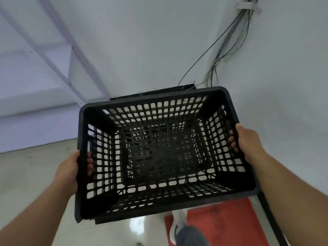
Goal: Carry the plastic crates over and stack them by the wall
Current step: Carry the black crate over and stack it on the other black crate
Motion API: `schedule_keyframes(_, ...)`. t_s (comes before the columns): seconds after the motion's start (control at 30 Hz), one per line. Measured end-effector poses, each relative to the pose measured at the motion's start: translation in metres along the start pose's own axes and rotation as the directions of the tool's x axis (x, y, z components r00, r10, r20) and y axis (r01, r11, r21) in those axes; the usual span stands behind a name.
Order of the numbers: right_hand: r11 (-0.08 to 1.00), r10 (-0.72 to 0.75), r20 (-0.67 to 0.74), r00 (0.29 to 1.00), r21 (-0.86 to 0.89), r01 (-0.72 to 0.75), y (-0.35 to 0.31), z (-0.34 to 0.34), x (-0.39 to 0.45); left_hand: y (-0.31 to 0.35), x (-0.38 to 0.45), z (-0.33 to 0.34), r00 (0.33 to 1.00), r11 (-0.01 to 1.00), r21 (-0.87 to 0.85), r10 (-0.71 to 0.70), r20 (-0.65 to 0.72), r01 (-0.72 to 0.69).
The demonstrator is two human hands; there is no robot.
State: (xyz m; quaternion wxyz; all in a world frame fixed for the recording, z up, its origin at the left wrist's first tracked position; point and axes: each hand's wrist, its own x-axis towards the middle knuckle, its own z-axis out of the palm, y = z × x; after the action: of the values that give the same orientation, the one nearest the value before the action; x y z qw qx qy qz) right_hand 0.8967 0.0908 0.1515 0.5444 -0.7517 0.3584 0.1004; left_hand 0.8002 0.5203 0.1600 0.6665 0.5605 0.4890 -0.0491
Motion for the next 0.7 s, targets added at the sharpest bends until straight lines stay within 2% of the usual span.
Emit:
schedule_keyframes(0.33,0.996,-0.003,0.030,1.000,-0.088,0.006,-0.015,0.060,0.088,0.002,0.080,0.033,0.998,0.999,-0.030,-0.038,-0.049,0.036)
schedule_keyframes(0.7,0.992,0.028,0.031,0.999,-0.127,-0.023,-0.017,0.091,0.130,0.003,0.141,0.058,0.997,0.999,0.001,-0.050,-0.059,0.050)
